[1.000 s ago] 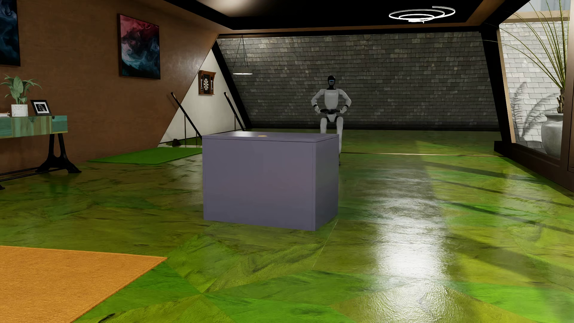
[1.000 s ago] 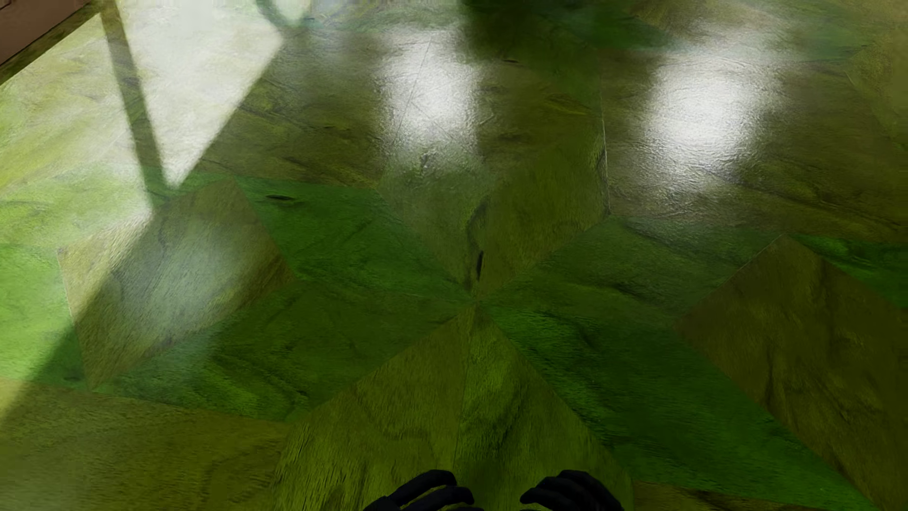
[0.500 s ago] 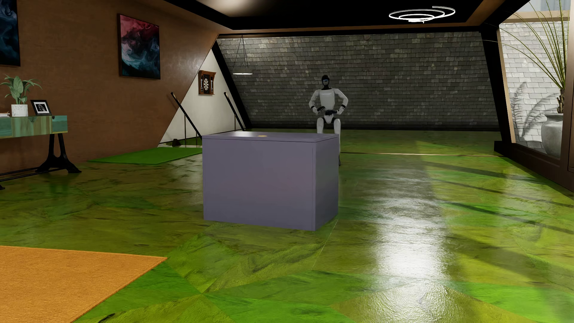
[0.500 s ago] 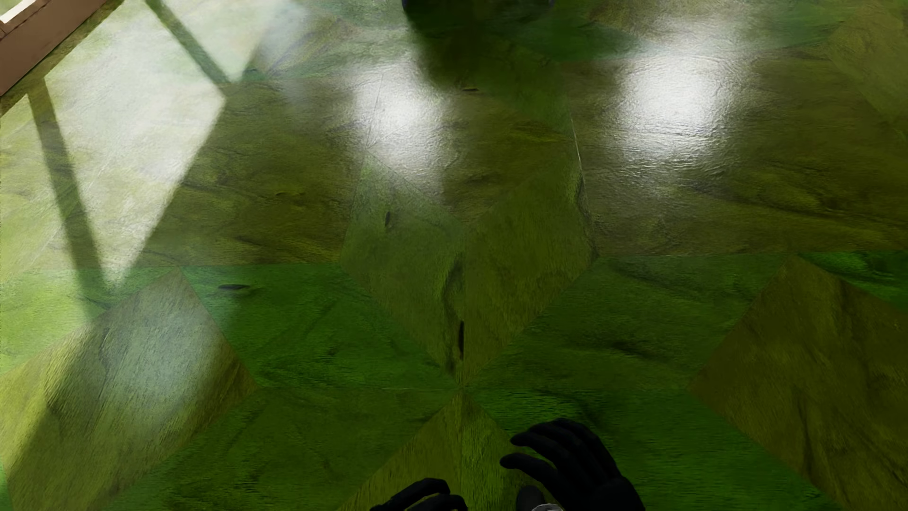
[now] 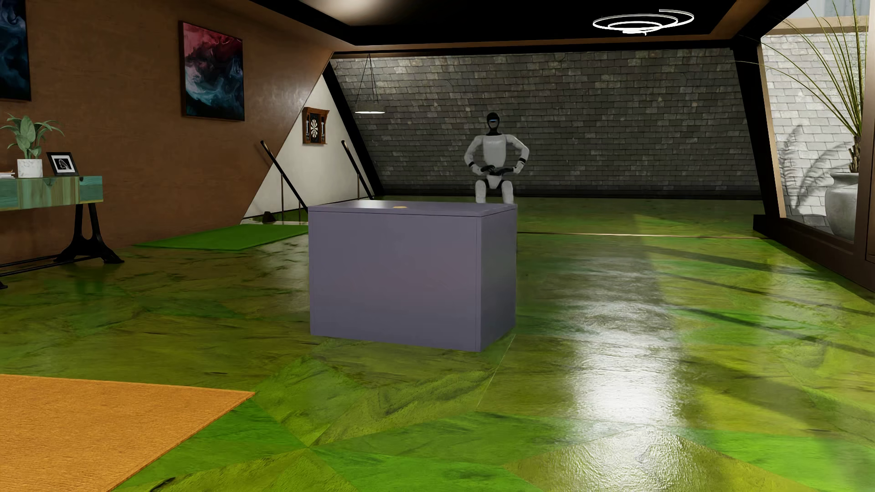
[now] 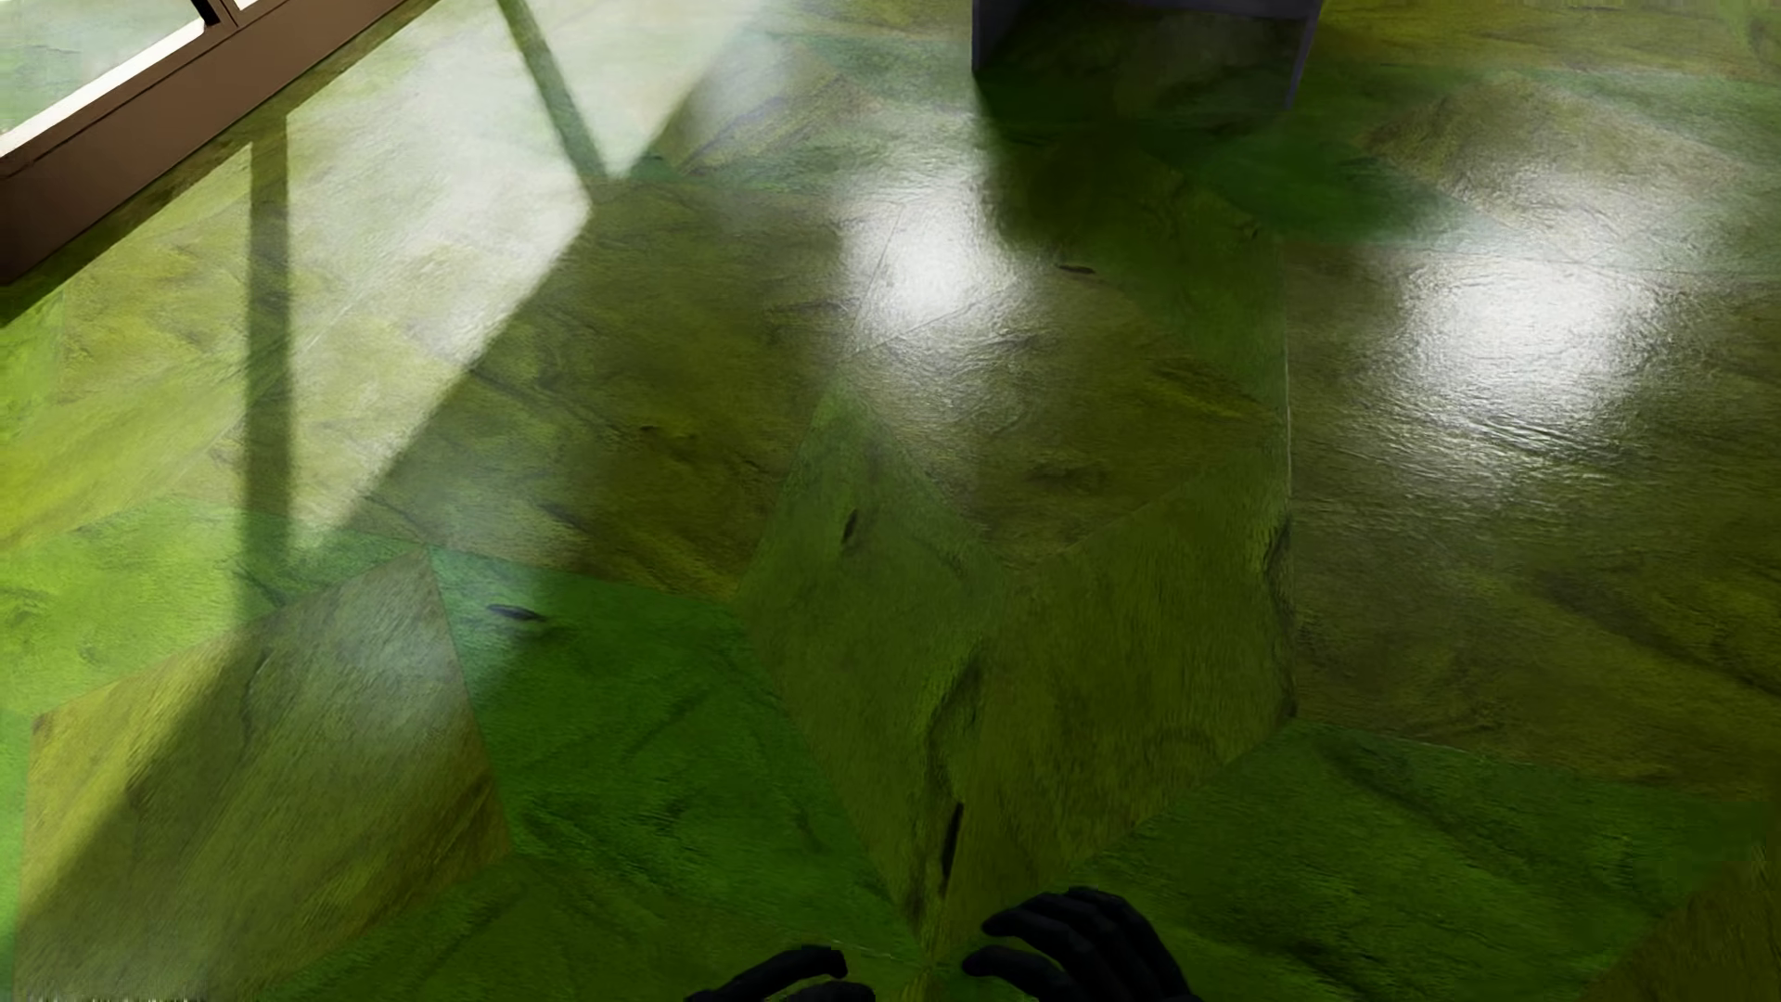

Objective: Go to the dark desk

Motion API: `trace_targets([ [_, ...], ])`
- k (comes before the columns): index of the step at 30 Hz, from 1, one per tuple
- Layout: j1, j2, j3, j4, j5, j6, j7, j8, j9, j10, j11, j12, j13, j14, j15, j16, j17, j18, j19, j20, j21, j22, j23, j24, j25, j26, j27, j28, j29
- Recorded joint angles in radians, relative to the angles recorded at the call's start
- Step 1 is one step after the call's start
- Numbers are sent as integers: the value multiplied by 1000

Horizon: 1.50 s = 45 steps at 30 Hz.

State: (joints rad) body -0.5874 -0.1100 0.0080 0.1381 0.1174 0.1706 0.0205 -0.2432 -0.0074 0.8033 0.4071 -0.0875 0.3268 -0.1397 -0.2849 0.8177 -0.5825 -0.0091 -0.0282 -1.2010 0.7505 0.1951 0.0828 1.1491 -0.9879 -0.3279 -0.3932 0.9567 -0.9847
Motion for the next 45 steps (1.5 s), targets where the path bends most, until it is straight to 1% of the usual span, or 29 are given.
trace_targets([
  [1, -16, 29, 9, -36, 4, -8, -6, 0, 0, -136, -22, 9, -1, 41, -1, -14, -3, 21, 1, 26, 8, 3, 1, 8, 11, 0, 2, -2, 0],
  [3, -17, 94, 22, -106, 12, -25, -15, 2, -4, -425, -81, 41, -9, 157, 8, -34, -7, 21, 4, 81, 17, 3, 2, 17, 31, -6, 2, -8, 0],
  [4, -7, 127, 27, -140, 18, -34, -33, 5, -6, -553, -110, 61, -14, 187, 13, -41, -11, 11, 6, 113, 21, 2, 3, 26, 37, -10, 2, -19, 0],
  [5, -5, 157, 30, -168, 24, -43, -58, 14, -8, -623, -131, 81, -19, 180, 13, -48, -17, -25, 9, 149, 29, -2, 7, 41, 41, -15, 2, -34, 0],
  [6, -7, 189, 34, -195, 29, -53, -110, 26, -9, -613, -135, 103, -22, 218, 19, -56, -24, -9, 10, 187, 39, -7, 12, 58, 46, -23, 3, -50, 0],
  [7, -8, 214, 39, -219, 28, -64, -145, 40, -9, -577, -133, 122, -24, 288, 30, -70, -30, 46, 11, 224, 45, -13, 18, 76, 57, -34, 5, -59, 0],
  [8, 9, 233, 41, -216, 22, -76, -136, 54, -11, -549, -116, 134, -26, 352, 41, -88, -33, 30, 23, 258, 47, -18, 27, 98, 71, -48, 7, -48, 0],
  [9, 24, 239, 42, -217, 6, -94, -114, 66, -13, -530, -83, 136, -30, 343, 90, -109, -31, 28, 27, 283, 43, -20, 42, 125, 78, -64, 8, -13, -1],
  [10, 43, 237, 44, -227, -18, -116, -96, 82, -14, -511, -36, 135, -33, 308, 151, -127, -30, 27, 55, 295, 34, -18, 59, 146, 73, -78, 9, 17, -1],
  [12, 98, 171, 46, -243, -72, -157, -61, 116, -16, -499, 156, 137, -34, 248, 341, -138, -54, 55, 153, 294, 38, -2, 94, 153, 44, -91, 11, 10, -1],
  [14, 136, 30, 50, -257, -143, -195, -9, 143, -9, -454, 465, 138, -53, 173, 514, -145, -126, 76, 261, 276, 90, -4, 122, 135, 27, -100, 15, -35, 3],
  [15, 155, -49, 55, -266, -198, -214, 20, 132, -3, -431, 611, 127, -70, 137, 615, -149, -153, 87, 275, 259, 113, -9, 122, 123, 24, -108, 16, -30, 3],
  [16, 178, -130, 57, -278, -238, -233, 45, 148, 3, -415, 725, 108, -83, 102, 634, -152, -163, 93, 276, 233, 126, -9, 112, 113, 31, -113, 16, -1, 0],
  [18, 233, -268, 54, -294, -256, -263, 79, 204, 14, -386, 838, 70, -90, 36, 455, -165, -161, 96, 275, 194, 106, -26, 64, 93, 49, -109, 12, 29, -1],
  [20, 288, -362, 39, -300, -252, -276, 85, 236, 20, -357, 782, 84, -89, -28, 269, -172, -182, 95, 223, 160, 79, -31, 30, 73, 20, -87, 15, 29, -1],
  [21, 317, -397, 28, -299, -250, -276, 79, 240, 22, -351, 705, 89, -82, -56, 193, -168, -188, 94, 200, 137, 66, -21, 21, 58, -3, -80, 21, 29, 0],
  [22, 345, -429, 17, -297, -253, -274, 71, 234, 23, -351, 607, 85, -71, -79, 147, -161, -185, 93, 148, 112, 49, -8, 15, 41, -22, -74, 25, 29, 0],
  [24, 403, -476, -2, -293, -265, -265, 60, 192, 22, -377, 362, 64, -49, -109, 139, -152, -156, 89, 101, 77, 14, 4, 4, 26, -34, -66, 25, 29, 0],
  [27, 487, -478, -13, -285, -239, -245, 44, 135, 15, -439, -85, 49, -25, -130, 272, -153, -102, 82, 134, 64, -48, -1, -15, 9, -45, -59, 9, 29, -1],
  [29, 541, -488, -18, -284, -202, -228, 31, 185, 10, -454, -216, 56, -20, -146, 239, -154, -90, 74, 232, 71, -76, -3, -22, 2, -73, -46, -9, 29, -1],
  [30, 572, -481, -20, -278, -182, -219, 25, 203, 7, -465, -211, 66, -24, -149, 301, -150, -80, 66, 182, 79, -80, -4, -26, 0, -81, -39, -17, 29, -1],
  [32, 638, -472, -22, -259, -160, -196, 9, 201, 1, -453, -110, 82, -26, -134, 407, -147, -50, 59, 117, 100, -97, -1, -47, -10, -83, -40, -23, 29, -1],
  [34, 668, -440, -23, -223, -135, -163, -1, 179, -10, -395, -42, 76, -20, -35, 373, -152, -23, 43, 50, 115, -118, 12, -64, 11, -77, -52, -38, 29, -1],
  [36, 646, -368, -24, -170, -102, -125, -16, 139, -22, -287, -65, 46, -9, 118, 327, -138, -9, 9, 33, 79, -120, 50, -46, 24, -69, -68, -42, 29, -1],
  [39, 466, -295, -31, -58, -58, -77, -4, 72, -28, 88, -68, -33, -12, 351, 248, -71, 10, -128, 19, -57, -103, 91, -6, -32, -80, -58, -49, 25, 0],
  [40, 388, -285, -31, -15, -42, -62, 1, 54, -25, 222, -43, -51, -15, 366, 214, -49, 18, -94, 7, -87, -94, 81, -6, -51, -70, -48, -52, 22, -1],
  [42, 245, -255, -28, 14, -8, -38, -31, 24, -16, 404, 4, -66, -14, 235, 151, -29, 32, -90, -11, -103, -89, 49, -20, -69, -41, -24, -56, 27, -1],
  [43, 189, -226, -27, 13, 5, -31, -49, 14, -13, 427, 11, -71, -30, 186, 126, -34, 30, -91, -16, -92, -73, 39, -22, -66, -24, -19, -43, 29, -1],
  [45, 101, -163, -23, 15, 26, -24, -62, 4, -7, 370, 19, -49, -19, 63, 81, -23, 17, -63, -24, -66, -60, 15, -2, -32, -37, -1, -40, 28, -1],
])
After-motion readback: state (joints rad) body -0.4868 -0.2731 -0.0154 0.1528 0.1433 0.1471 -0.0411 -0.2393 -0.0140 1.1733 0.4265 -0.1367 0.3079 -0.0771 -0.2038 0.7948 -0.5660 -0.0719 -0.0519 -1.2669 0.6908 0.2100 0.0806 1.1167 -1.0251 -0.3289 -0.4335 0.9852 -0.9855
